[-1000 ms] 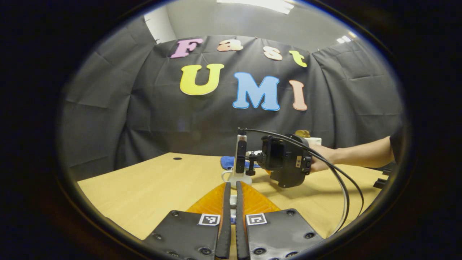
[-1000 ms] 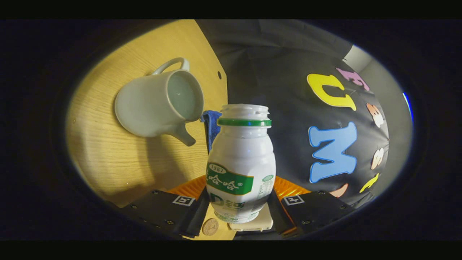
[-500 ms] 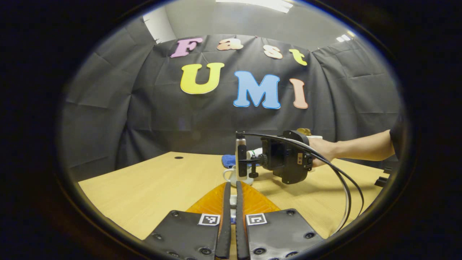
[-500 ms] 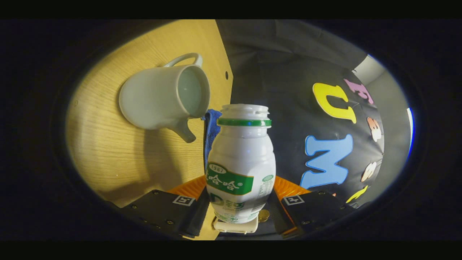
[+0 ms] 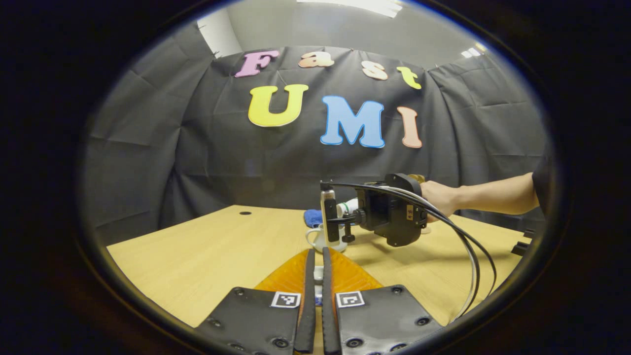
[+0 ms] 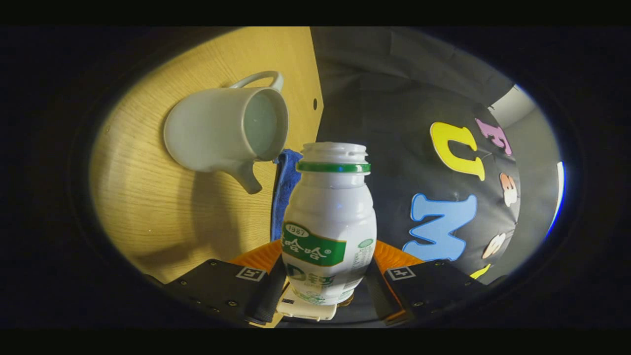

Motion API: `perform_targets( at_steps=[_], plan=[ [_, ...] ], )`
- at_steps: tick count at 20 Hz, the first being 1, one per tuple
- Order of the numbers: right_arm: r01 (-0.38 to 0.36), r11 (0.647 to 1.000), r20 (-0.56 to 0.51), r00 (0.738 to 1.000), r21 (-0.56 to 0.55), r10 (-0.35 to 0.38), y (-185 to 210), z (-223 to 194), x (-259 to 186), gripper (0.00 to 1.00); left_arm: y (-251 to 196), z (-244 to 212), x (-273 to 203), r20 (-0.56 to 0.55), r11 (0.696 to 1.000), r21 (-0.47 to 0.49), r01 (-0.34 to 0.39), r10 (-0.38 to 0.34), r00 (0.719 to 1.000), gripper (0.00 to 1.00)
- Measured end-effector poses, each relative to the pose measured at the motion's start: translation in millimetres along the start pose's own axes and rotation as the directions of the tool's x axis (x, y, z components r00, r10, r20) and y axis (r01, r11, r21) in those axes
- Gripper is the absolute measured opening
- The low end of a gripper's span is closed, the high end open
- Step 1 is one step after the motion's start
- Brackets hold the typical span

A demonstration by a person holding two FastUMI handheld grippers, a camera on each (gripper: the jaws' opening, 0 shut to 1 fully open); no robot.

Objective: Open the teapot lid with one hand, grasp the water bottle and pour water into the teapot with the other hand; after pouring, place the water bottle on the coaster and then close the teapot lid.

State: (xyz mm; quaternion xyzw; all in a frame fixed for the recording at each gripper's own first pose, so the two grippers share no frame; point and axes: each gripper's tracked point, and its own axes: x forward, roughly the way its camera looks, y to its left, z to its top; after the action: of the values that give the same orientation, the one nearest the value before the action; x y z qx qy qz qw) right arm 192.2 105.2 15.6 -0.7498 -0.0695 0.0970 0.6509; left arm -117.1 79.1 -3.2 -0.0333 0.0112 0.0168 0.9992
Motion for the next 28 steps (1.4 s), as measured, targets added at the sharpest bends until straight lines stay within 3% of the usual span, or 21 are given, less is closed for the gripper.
perform_targets(
  at_steps=[1, 2, 3, 6, 9, 11, 12, 14, 20, 22, 28],
  plan=[
    [0.001, 1.000, -0.003, 1.000, -0.007, -0.001, 0, 0, 1, 0.74, 0, -1, 0, -0.002, 1.000, -0.001, -0.001, 0.001, 1.000, 0.16],
    [-0.001, 1.000, -0.001, 1.000, -0.011, 0.001, 0, 0, 0, 0.74, 2, -1, 0, -0.002, 1.000, 0.000, -0.005, 0.005, 1.000, 0.08],
    [-0.002, 1.000, -0.001, 1.000, -0.016, 0.002, 1, 0, 1, 0.74, 2, 0, 0, -0.003, 1.000, 0.002, -0.007, 0.007, 1.000, 0.16],
    [0.004, 0.999, 0.001, 1.000, -0.036, -0.004, 1, 1, 2, 0.74, 1, -2, 1, -0.002, 1.000, 0.004, -0.006, 0.006, 1.000, 0.12],
    [0.013, 0.999, 0.012, 1.000, -0.050, -0.013, -3, 5, 3, 0.74, 2, 0, 0, -0.001, 1.000, 0.004, -0.008, 0.008, 1.000, 0.16],
    [0.023, 0.998, 0.015, 1.000, -0.058, -0.022, -7, 5, 2, 0.74, 4, -1, 0, -0.002, 1.000, 0.006, -0.014, 0.014, 1.000, 0.08],
    [0.027, 0.997, 0.019, 0.999, -0.067, -0.026, -8, 6, 3, 0.74, 4, -1, 0, -0.001, 1.000, 0.004, -0.014, 0.014, 1.000, 0.16],
    [0.033, 0.996, 0.021, 0.999, -0.084, -0.031, -10, 7, 4, 0.74, 4, -2, 0, -0.001, 1.000, 0.001, -0.015, 0.015, 1.000, 0.12],
    [0.048, 0.991, 0.026, 0.999, -0.121, -0.045, -16, 6, 6, 0.74, 7, -1, -2, 0.004, 1.000, 0.000, -0.024, 0.024, 1.000, 0.16],
    [0.052, 0.990, 0.031, 0.998, -0.131, -0.049, -18, 7, 6, 0.74, 8, -1, -1, 0.005, 1.000, -0.001, -0.025, 0.025, 1.000, 0.08],
    [0.069, 0.986, 0.042, 0.997, -0.154, -0.063, -22, 9, 6, 0.74, 9, 0, -3, 0.006, 1.000, 0.004, -0.028, 0.028, 1.000, 0.16]
  ],
)
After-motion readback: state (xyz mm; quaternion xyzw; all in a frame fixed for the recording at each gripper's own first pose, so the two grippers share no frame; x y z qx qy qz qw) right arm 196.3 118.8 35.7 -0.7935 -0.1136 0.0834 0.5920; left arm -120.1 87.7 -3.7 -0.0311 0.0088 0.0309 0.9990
